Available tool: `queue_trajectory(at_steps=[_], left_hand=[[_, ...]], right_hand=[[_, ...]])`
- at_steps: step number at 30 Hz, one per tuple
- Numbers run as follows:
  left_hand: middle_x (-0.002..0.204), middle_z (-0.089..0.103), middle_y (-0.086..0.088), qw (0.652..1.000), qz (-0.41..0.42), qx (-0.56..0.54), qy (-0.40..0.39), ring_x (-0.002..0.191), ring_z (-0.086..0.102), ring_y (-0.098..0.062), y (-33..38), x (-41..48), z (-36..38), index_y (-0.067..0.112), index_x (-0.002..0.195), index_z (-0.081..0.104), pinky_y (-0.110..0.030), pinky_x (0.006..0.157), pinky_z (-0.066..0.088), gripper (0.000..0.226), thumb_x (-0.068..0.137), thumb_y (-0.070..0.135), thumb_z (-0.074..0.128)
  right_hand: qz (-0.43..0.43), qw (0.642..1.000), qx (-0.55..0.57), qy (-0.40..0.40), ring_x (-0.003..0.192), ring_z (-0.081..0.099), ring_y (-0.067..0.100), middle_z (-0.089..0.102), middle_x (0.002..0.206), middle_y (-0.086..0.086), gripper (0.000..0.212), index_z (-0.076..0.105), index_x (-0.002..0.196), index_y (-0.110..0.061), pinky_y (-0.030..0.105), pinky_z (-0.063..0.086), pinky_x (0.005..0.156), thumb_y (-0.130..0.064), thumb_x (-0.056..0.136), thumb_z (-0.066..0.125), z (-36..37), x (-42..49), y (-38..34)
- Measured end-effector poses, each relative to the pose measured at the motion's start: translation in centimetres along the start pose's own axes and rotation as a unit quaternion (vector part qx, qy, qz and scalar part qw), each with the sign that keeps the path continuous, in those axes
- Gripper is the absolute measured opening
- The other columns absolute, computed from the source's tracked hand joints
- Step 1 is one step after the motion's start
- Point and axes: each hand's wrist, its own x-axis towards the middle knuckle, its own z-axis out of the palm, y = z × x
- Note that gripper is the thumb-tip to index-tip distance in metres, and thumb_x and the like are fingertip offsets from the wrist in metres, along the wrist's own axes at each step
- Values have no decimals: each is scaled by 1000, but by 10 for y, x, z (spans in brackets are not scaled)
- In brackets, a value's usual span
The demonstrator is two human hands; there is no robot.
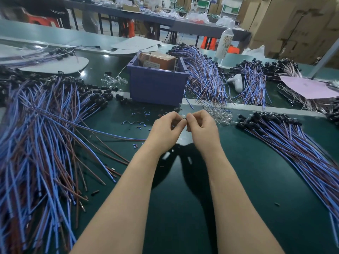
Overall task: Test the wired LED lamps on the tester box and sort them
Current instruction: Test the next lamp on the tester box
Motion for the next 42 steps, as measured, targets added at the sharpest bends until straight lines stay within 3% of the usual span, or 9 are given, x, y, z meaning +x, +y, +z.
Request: queue_trajectory(at_steps=[4,8,12,17,23,27,31,38,42], left_hand=[[71,55,14,999,16,42,11,55,47,8,-1,-1,0,15,87,55,-5,56,35,13,95,26,55],[74,56,12,999,24,-28,-39,59,48,7,3,-1,-7,12,95,58,-7,62,36,9,96,20,53],[77,58,6,994,10,-73,-79,61,51,7,5,-4,-13,12,96,58,-5,62,37,8,97,18,52],[80,58,10,997,1,66,-29,64,46,0,1,-1,-9,18,90,57,-12,61,35,9,95,24,53],[82,62,8,998,-23,31,43,73,54,-6,-3,0,-12,19,93,60,-11,65,39,7,94,23,55],[91,66,0,992,-33,-33,115,89,61,-17,3,2,-6,13,102,63,-28,87,47,12,94,17,55],[95,65,2,990,-30,-36,134,93,60,-13,2,-1,-5,14,113,62,-23,89,45,21,95,13,53],[80,60,16,991,-10,-39,131,73,55,11,3,-2,-3,13,103,66,1,68,38,14,91,17,61],[86,67,6,994,1,-9,109,76,58,7,6,-3,-3,19,97,65,-9,82,45,9,90,16,62]], right_hand=[[-79,988,-128,18,64,50,1,54,68,-12,14,52,82,-18,7,37,59,-21,95,53,-1,0,2],[76,967,224,-90,51,37,8,45,54,-5,21,53,78,-10,18,33,51,-12,98,46,-7,4,4],[150,923,329,-136,44,37,5,44,48,-6,25,52,75,-8,15,34,46,-13,99,45,-11,5,2],[-64,990,-123,2,61,48,5,53,66,-8,14,54,83,-13,18,33,59,-20,95,53,3,1,-1],[19,982,-11,189,70,50,10,53,74,-8,11,52,89,-14,16,41,61,-22,97,50,-28,15,7],[23,986,-94,140,79,55,16,62,90,0,11,58,100,-14,18,37,66,-9,91,53,-18,11,13],[15,979,-180,92,109,54,23,60,121,6,29,63,118,-16,28,39,99,-10,92,52,-20,14,15],[116,918,-358,123,120,41,32,51,128,10,32,59,121,-22,40,31,100,-34,91,55,-22,12,29],[90,919,-360,130,115,43,31,56,120,6,17,61,106,-18,39,31,96,-26,93,53,-22,14,30]])
